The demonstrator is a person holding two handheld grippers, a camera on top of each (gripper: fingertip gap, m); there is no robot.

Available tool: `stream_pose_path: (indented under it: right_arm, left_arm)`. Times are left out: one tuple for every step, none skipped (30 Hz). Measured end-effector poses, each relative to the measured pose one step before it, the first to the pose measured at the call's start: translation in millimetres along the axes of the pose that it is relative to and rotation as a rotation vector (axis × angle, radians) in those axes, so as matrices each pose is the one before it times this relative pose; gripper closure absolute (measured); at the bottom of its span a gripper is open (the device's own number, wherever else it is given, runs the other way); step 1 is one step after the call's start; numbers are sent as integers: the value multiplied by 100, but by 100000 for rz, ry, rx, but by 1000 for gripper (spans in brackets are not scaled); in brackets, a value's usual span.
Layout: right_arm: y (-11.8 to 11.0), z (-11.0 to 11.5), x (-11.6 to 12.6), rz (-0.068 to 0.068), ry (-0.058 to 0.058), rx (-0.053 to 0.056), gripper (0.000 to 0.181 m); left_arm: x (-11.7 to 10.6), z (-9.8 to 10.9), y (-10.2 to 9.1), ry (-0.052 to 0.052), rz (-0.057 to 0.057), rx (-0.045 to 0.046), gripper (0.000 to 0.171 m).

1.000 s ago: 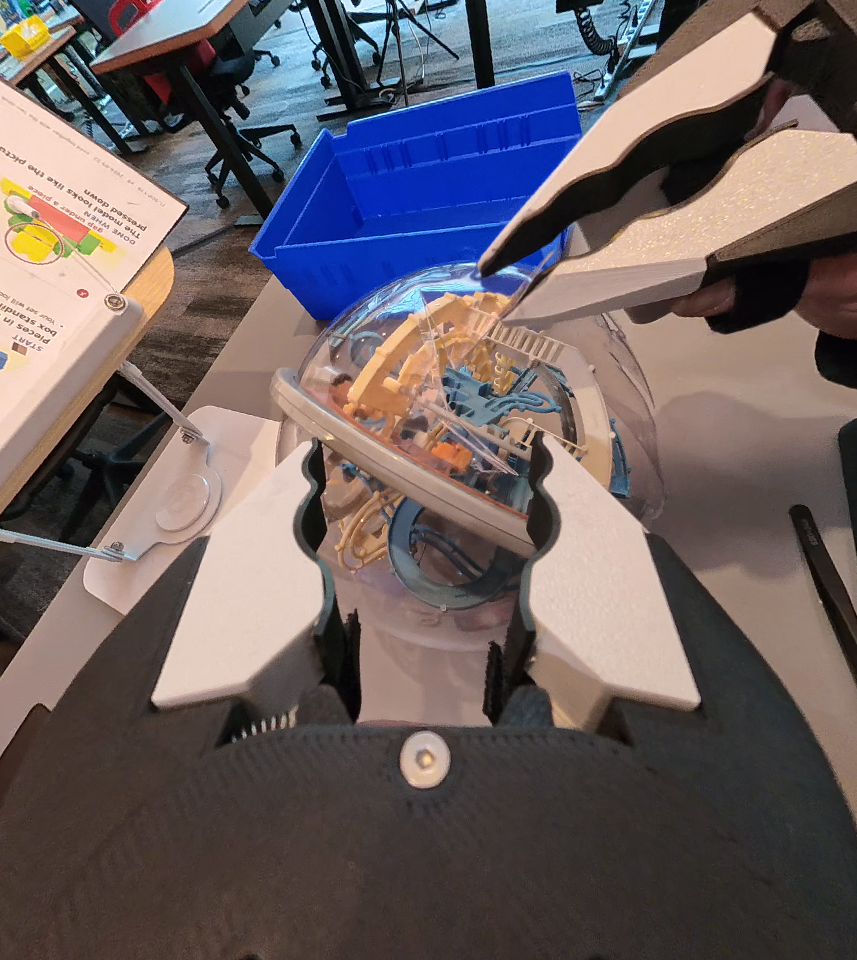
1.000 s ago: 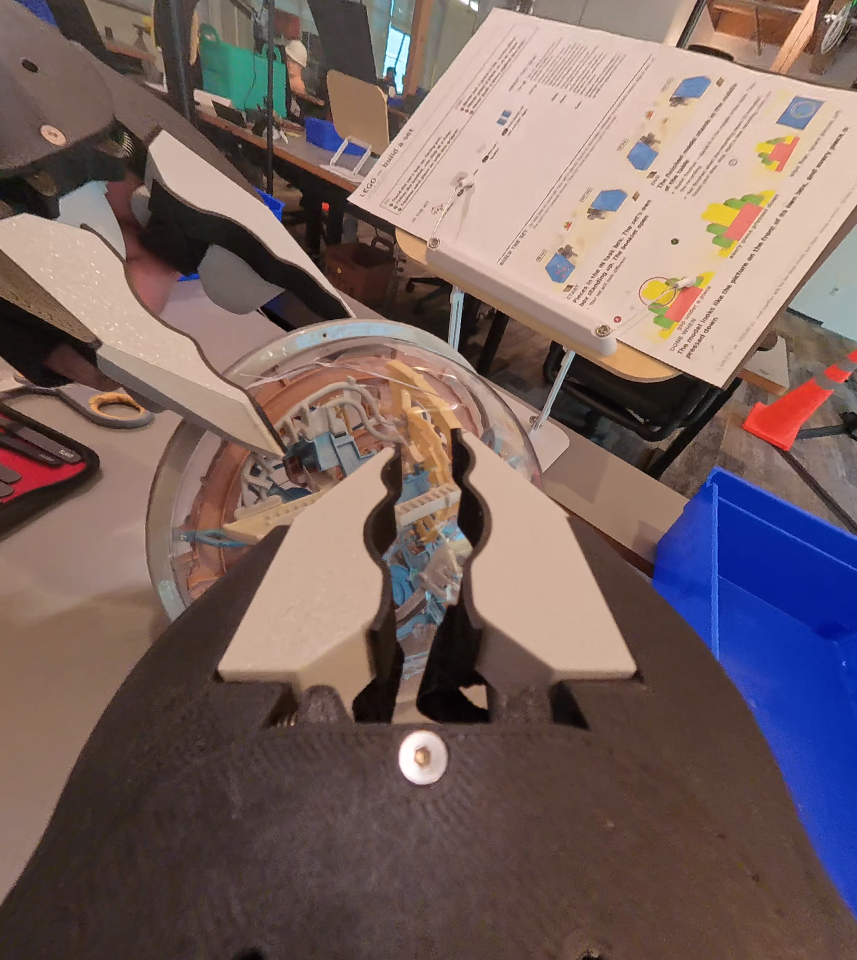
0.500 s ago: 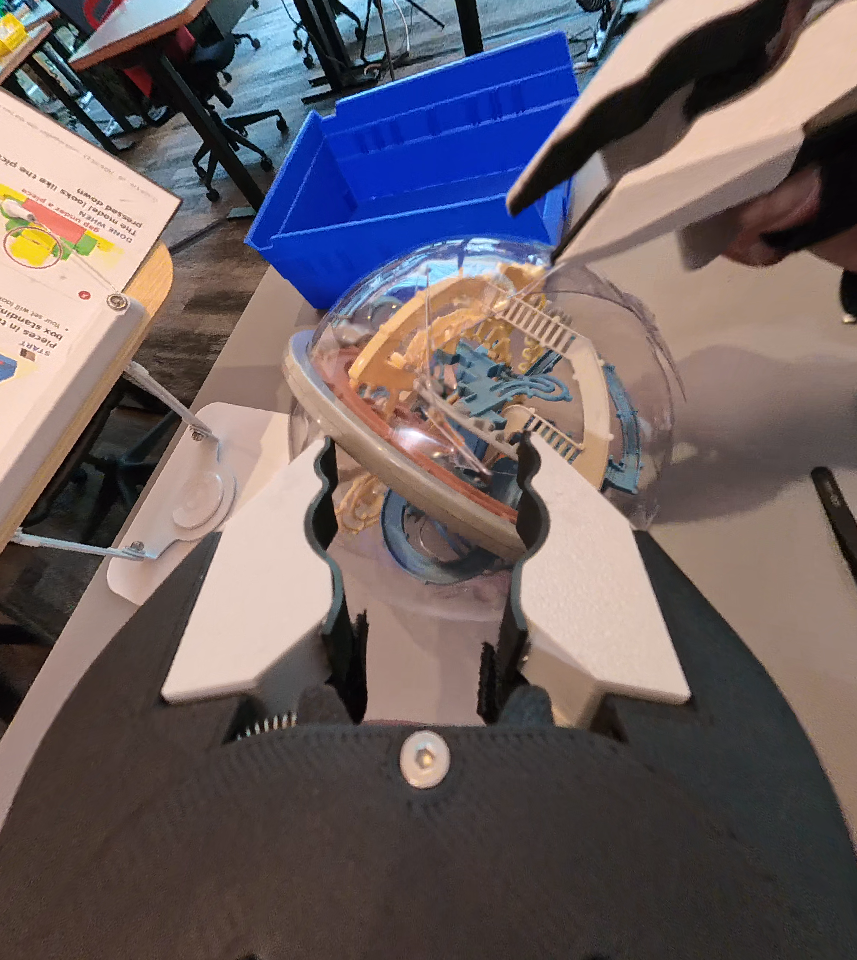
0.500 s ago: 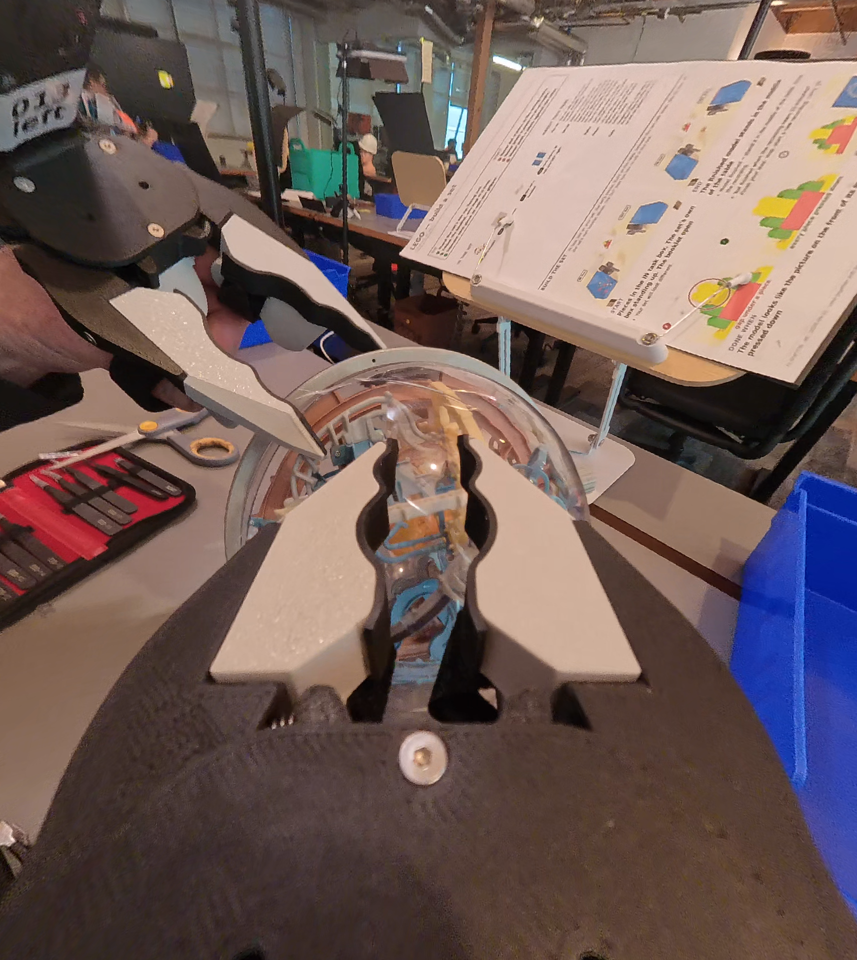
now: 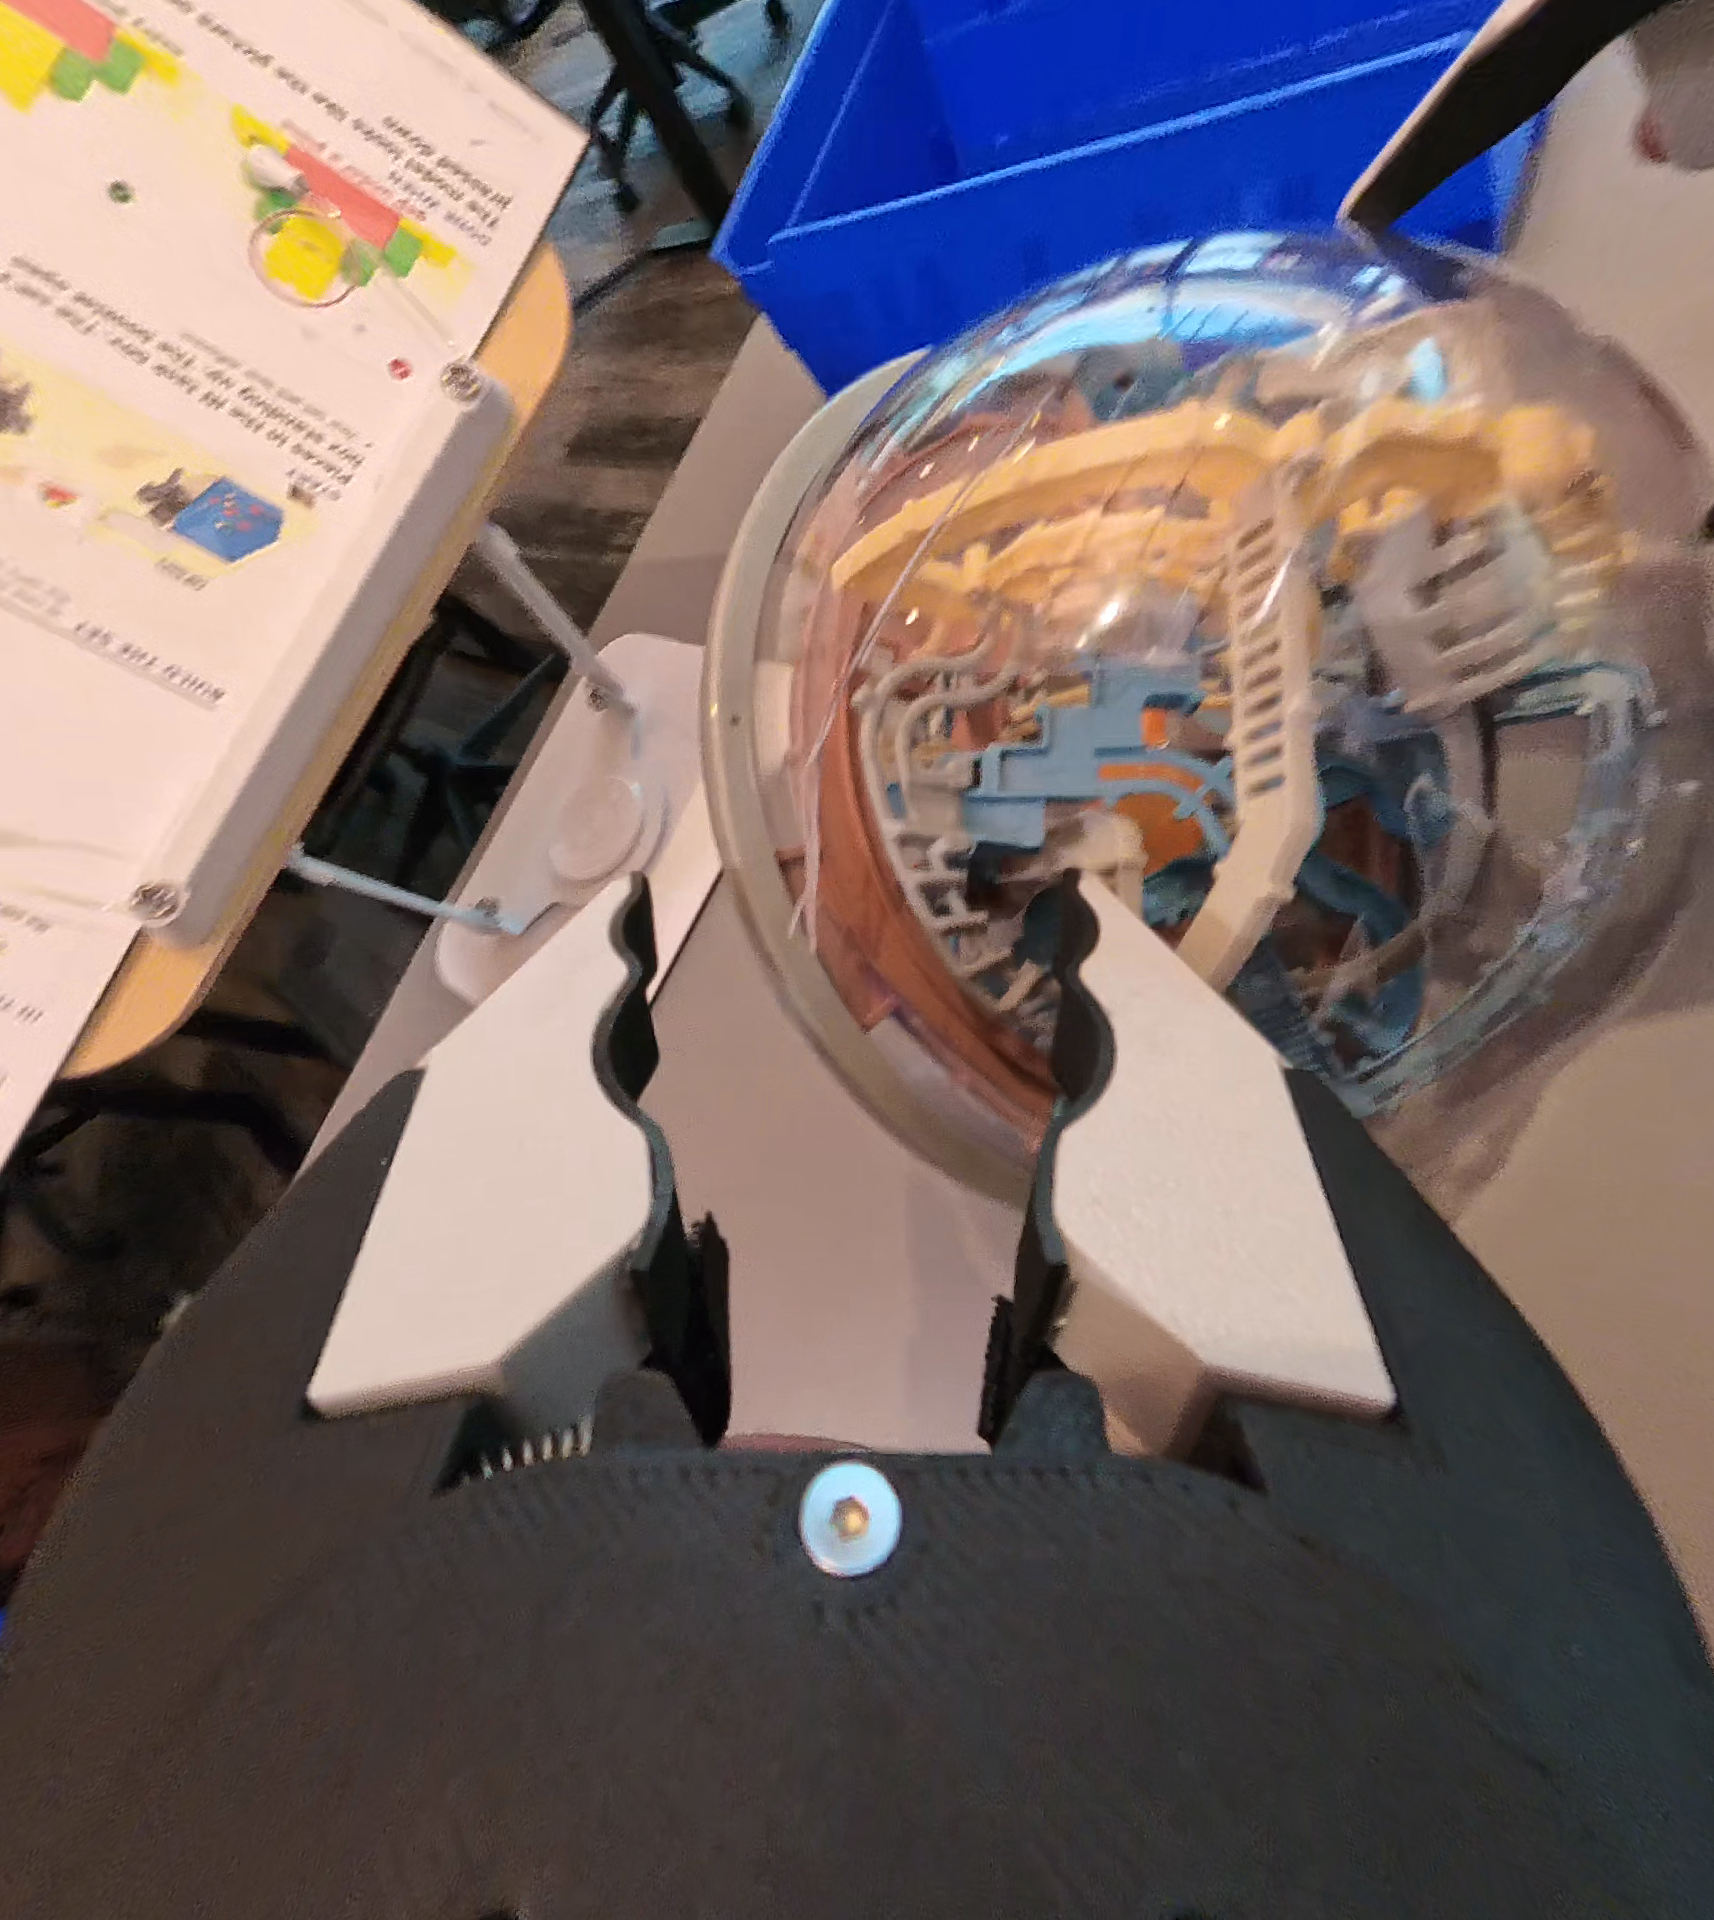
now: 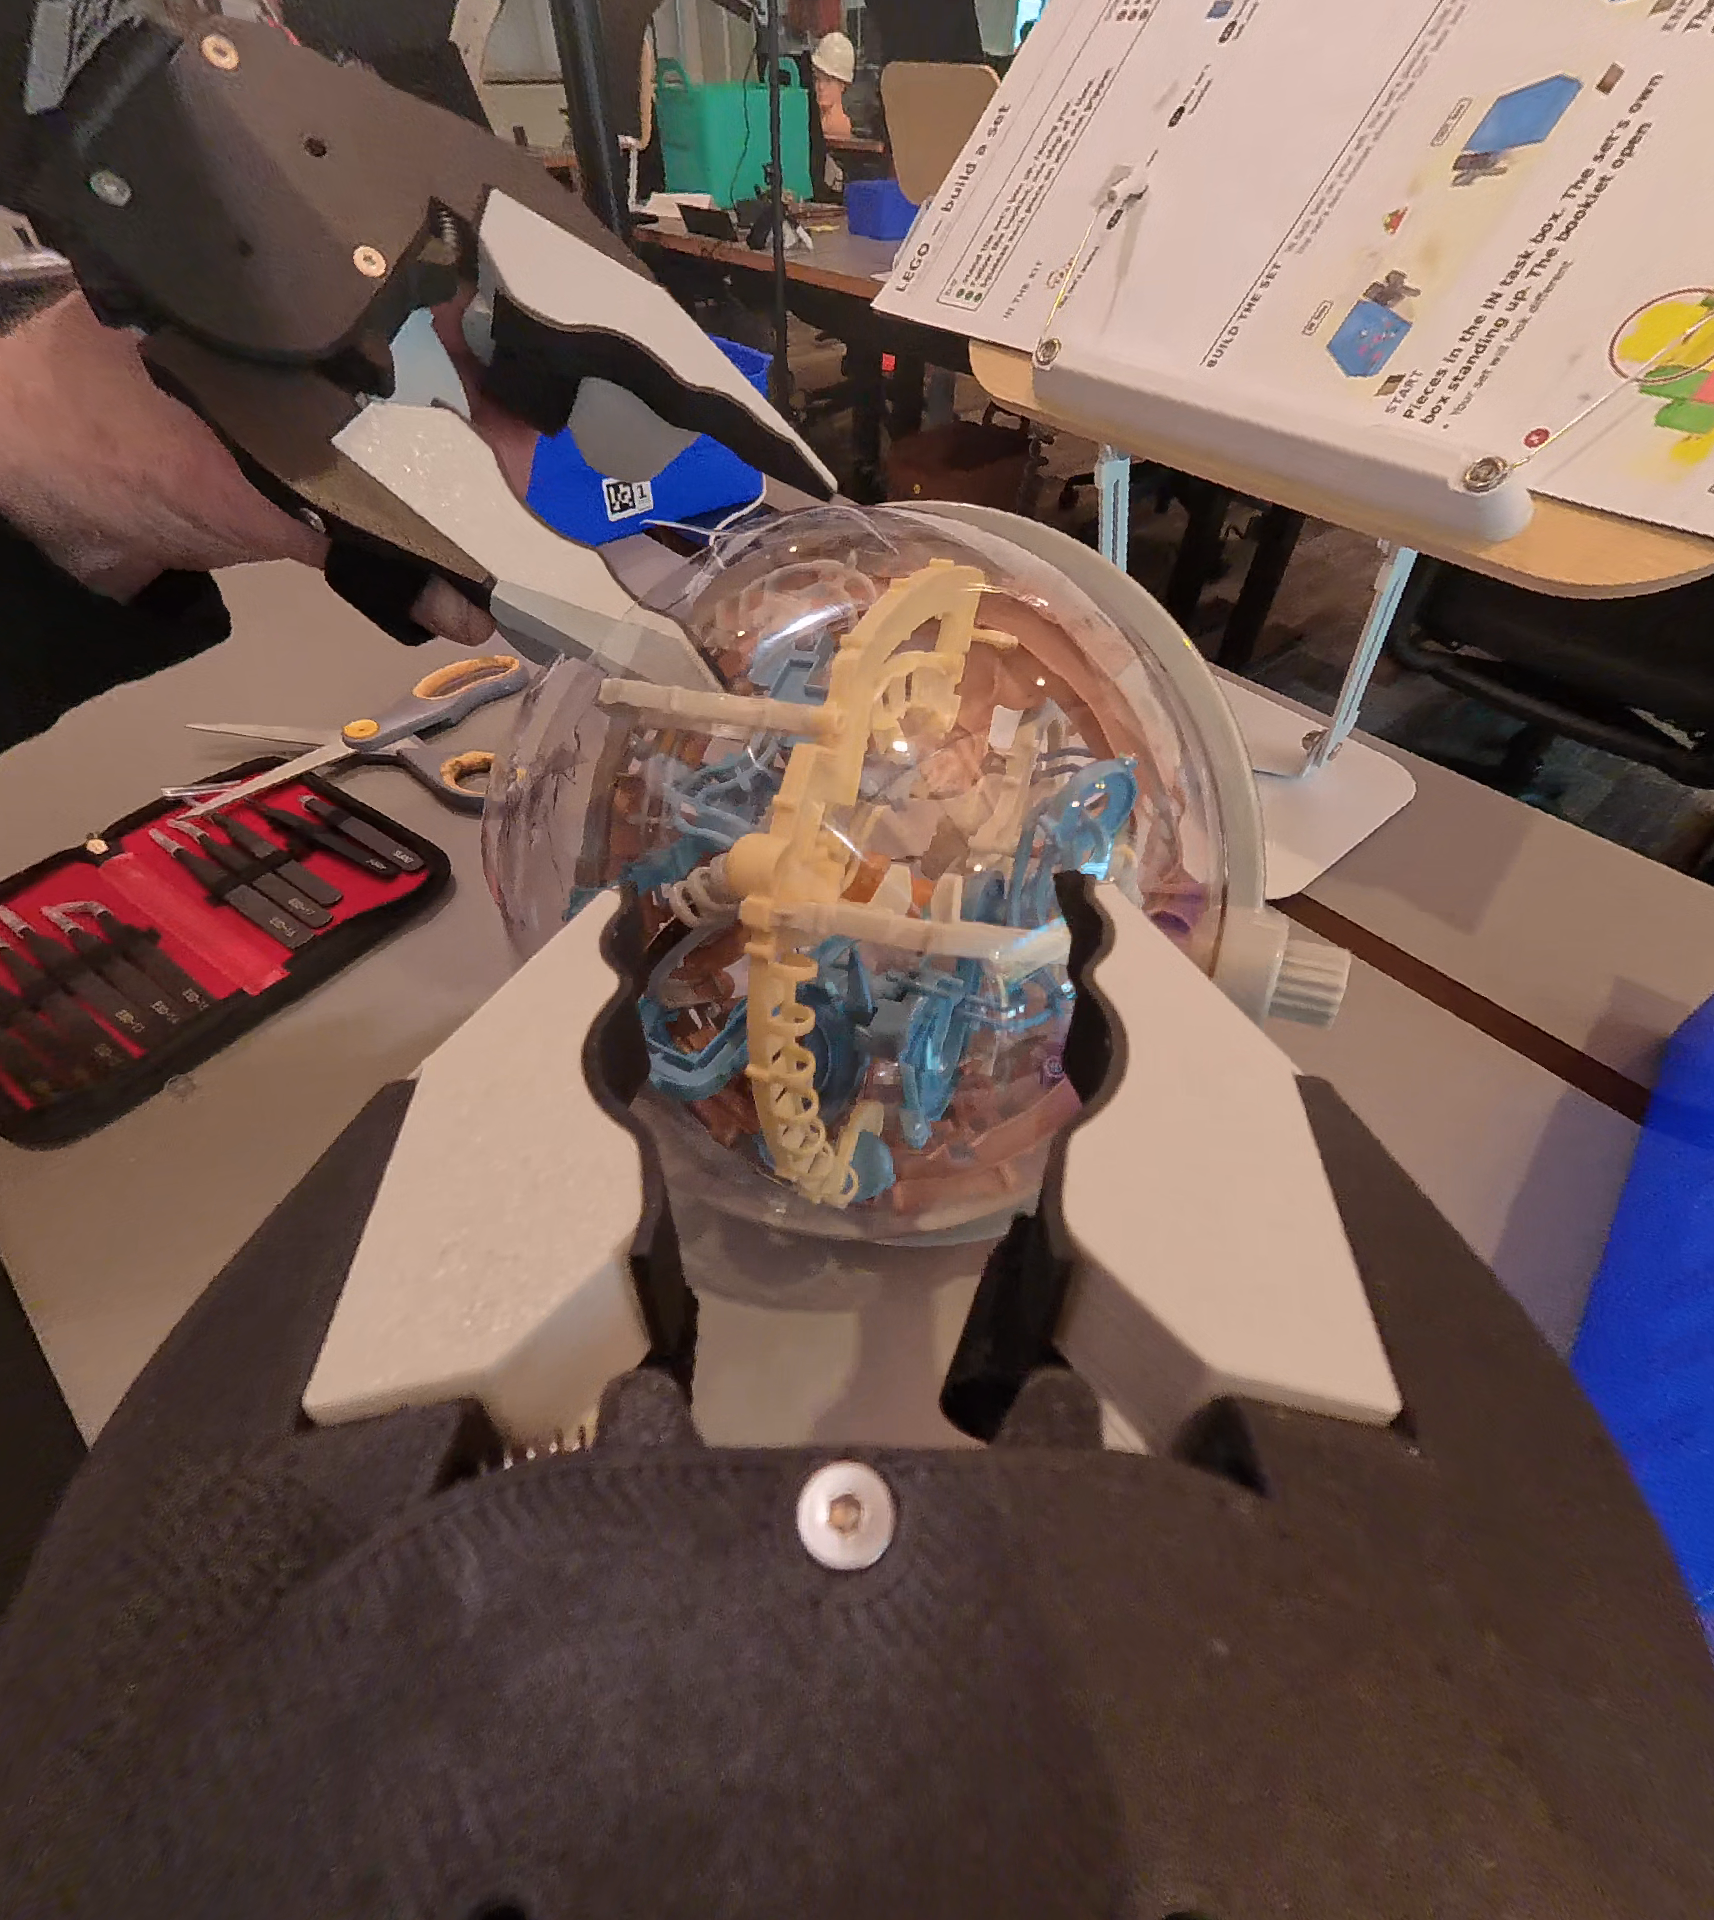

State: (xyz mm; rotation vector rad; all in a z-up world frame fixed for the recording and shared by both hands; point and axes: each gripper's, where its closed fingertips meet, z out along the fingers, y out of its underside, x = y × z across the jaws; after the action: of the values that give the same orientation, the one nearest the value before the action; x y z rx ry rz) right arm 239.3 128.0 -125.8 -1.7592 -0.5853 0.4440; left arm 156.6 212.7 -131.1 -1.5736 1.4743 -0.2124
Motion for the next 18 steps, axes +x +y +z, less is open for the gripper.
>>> stream_pose_path:
  right_arm:
    - [34, -40, 49, 797, -341, 152, 103]
    - [66, -3, -7, 630, -550, -208, 103]
    - [87, 62, -60, 586, -627, -351, 104]
    - [52, 95, -58, 343, -253, -212, 104]
    - [12, 84, -69, -216, -9, -103, 104]
    - [25, 72, -83, -419, 48, -264, 105]
    - [23, 64, -58, -245, 103, -242, 105]
    - [15, 58, -22, -40, 72, -1, 105]
    - [5, 64, -14, 186, -67, 153, 106]
    - [18, 47, 0, 256, -48, 83, 105]
    - [3, 21, -7, -9, 116, 17, 106]
    - [-16, 11, -48, -447, 222, -50, 106]
    - [-16, 24, -73, -602, 194, -164, 106]
    - [-8, 40, -92, -585, 17, -111, 106]
    - [-15, 29, -118, -846, -113, -27, 106]
    - [14, 22, -116, -816, -81, -175, 107]
    - [10, 24, -97, -298, -149, -156, 109]
    - [-20, -14, -126, -74, -650, 107, 108]
  left_arm:
    - [-445, -424, 611, -5473, 1970, -2133, 94]
    - [-640, -663, 228, -7263, 1933, 107, 88]
    - [-238, -791, 203, -3775, 993, -134, 92]
    - [-303, -920, 143, -3250, 74, 651, 95]
    - [-247, -1114, -35, -2323, -837, 2135, 97]
    - [381, -1219, -240, 2236, -2835, 3108, 100]
    - [851, -1147, -395, 4970, -4738, 3682, 101]
    - [1137, -977, -543, 5769, -5149, 4693, 103]
    - [1623, -641, -493, 7942, -5443, 4184, 110]
    - [1908, -124, -34, 8939, -4187, 1340, 116]
    - [1220, 355, 631, 4227, -766, -2345, 115]
    - [111, 623, 1096, -2267, 2226, -4997, 108]
    - [99, 772, 1106, -1884, 3027, -5281, 105]
    - [623, 860, 734, 1971, 1541, -3558, 103]
    - [753, 740, -17, 3016, -177, 716, 107]
    - [801, 625, -428, 3522, -1253, 3273, 115]
    - [511, 588, -178, 2287, -1637, 1641, 117]
    - [263, 442, 81, 1479, -28, 146, 128]
